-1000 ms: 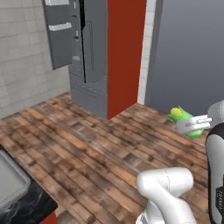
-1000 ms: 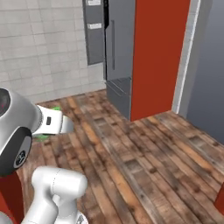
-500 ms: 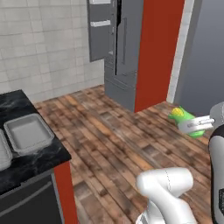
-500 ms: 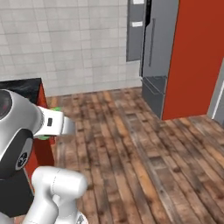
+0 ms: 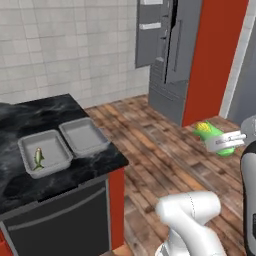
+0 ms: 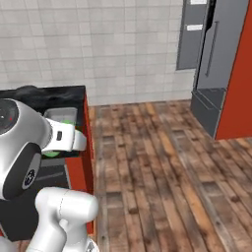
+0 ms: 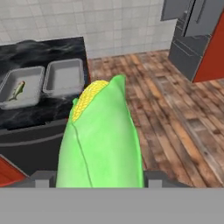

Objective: Place one corn and one fish in each tupperware on the nearby counter, to pack two identical lunches.

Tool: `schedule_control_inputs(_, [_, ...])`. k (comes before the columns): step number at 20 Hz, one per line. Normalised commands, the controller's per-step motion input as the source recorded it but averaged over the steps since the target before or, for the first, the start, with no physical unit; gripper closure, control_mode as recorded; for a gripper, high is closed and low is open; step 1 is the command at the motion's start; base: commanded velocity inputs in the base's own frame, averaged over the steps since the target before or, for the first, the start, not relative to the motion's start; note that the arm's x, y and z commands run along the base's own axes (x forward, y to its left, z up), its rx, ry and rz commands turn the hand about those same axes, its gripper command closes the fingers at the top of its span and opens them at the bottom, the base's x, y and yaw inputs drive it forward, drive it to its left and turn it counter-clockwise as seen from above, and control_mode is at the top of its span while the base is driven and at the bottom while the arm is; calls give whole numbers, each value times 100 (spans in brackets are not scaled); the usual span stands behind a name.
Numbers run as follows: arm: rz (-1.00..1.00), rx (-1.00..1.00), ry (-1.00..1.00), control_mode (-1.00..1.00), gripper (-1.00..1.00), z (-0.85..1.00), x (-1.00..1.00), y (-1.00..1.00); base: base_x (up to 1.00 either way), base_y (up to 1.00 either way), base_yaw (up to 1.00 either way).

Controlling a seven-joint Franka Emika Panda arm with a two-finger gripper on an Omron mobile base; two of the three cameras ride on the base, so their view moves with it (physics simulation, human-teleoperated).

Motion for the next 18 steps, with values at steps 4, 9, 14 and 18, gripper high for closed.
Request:
schedule_control_inputs(4, [0, 0, 0, 100, 100, 0, 0, 0, 0, 99, 22])
schedule_control_inputs(9, [0, 0, 0, 100, 100, 0, 0, 0, 1, 99, 22])
schedule_control_inputs(14, [0, 0, 0, 100, 100, 0, 0, 0, 58, 29, 15])
schedule_control_inputs(18, [0, 0, 0, 100, 100, 0, 0, 0, 79, -29, 8])
